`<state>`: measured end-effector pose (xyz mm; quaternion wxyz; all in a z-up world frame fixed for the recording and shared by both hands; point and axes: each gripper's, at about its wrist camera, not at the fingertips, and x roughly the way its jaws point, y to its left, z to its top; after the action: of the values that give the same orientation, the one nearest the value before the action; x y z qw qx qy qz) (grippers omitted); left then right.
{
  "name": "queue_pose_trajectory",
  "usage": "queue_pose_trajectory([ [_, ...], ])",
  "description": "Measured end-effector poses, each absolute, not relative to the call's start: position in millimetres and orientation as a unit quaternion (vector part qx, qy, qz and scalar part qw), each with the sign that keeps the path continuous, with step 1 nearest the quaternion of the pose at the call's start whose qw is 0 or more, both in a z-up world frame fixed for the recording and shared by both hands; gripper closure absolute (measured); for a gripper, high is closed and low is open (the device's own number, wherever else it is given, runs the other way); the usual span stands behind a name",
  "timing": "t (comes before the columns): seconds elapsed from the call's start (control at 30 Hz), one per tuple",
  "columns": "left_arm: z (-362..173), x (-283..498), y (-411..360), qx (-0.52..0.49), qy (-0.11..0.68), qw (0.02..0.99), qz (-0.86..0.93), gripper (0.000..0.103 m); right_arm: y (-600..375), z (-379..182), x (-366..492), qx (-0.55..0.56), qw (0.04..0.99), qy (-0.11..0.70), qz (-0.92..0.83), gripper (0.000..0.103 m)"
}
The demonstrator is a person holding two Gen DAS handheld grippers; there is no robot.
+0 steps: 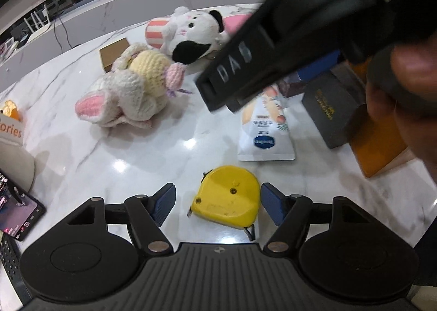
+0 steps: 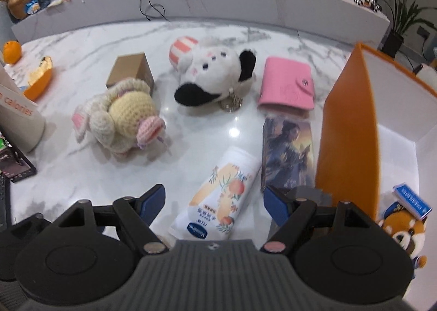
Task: Organize objects
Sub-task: 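Grasp the yellow tape measure with the left tool while the right tool grasps the white lotion bottle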
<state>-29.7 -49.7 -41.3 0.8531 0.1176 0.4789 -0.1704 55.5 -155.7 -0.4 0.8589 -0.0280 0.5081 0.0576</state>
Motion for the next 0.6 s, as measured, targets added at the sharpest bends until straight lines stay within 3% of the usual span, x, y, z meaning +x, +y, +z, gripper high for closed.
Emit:
queue_pose_trajectory([
  [0.6, -48.6, -31.5, -8.7, 0.118, 0.498, 0.849, -0.133, 0.024, -118.1, -33.1, 74.9, -0.053, 0.858, 0.51, -0.004, 0.02],
])
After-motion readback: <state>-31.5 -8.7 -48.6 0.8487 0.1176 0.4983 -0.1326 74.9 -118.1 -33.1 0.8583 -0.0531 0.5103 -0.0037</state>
